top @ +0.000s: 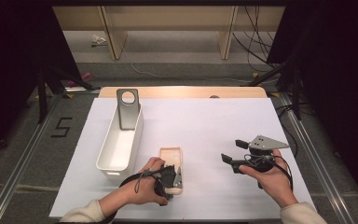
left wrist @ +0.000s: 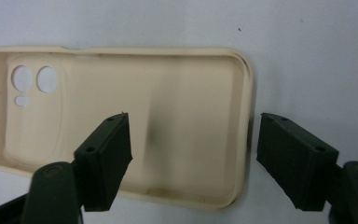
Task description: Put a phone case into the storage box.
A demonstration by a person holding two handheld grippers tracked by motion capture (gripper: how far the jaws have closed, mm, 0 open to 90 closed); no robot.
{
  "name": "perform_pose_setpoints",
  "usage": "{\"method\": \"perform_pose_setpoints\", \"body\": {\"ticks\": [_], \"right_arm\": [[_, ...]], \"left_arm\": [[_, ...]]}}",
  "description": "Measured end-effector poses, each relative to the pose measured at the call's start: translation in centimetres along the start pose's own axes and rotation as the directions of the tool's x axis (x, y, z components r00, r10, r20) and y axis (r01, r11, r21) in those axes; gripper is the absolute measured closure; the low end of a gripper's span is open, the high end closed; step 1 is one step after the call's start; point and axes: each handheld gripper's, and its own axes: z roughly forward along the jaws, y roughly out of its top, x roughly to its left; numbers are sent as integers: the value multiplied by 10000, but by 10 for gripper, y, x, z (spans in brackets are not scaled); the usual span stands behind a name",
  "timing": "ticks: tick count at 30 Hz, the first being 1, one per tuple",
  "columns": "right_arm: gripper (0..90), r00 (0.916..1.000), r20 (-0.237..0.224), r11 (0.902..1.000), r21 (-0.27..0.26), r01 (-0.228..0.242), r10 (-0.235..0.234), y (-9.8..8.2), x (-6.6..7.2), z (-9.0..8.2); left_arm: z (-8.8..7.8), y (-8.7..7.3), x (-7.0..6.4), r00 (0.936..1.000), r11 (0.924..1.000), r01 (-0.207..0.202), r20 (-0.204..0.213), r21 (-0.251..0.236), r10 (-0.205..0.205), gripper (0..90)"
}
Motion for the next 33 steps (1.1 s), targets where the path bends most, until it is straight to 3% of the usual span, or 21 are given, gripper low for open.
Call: {"method": "perform_pose_setpoints", "body": {"ticks": [4,5,10,20,33], "right_arm": [[203,10000,-10,10000,25,9,-9,0,0,0],[204,10000,-9,10000,30,5,-5,0,0,0],[203,10000,-25,10000,48,-3,3,0,0,0],[203,10000,-36,10000,67,24,-24,0,0,1],[202,10000,-56,10000,74,30,-29,-1,1,1]], "left_arm": [[-1,1,-3,9998,10000,40,173,73,-41,312],[-1,2,-2,9998,9999,-143,102,88,142,334],[-2,3,-5,9993,9998,-156,343,115,152,422],[-4,6,-11,9965,9978,-596,600,286,578,599],[-4,6,-12,9927,9967,-749,974,306,717,732]]}}
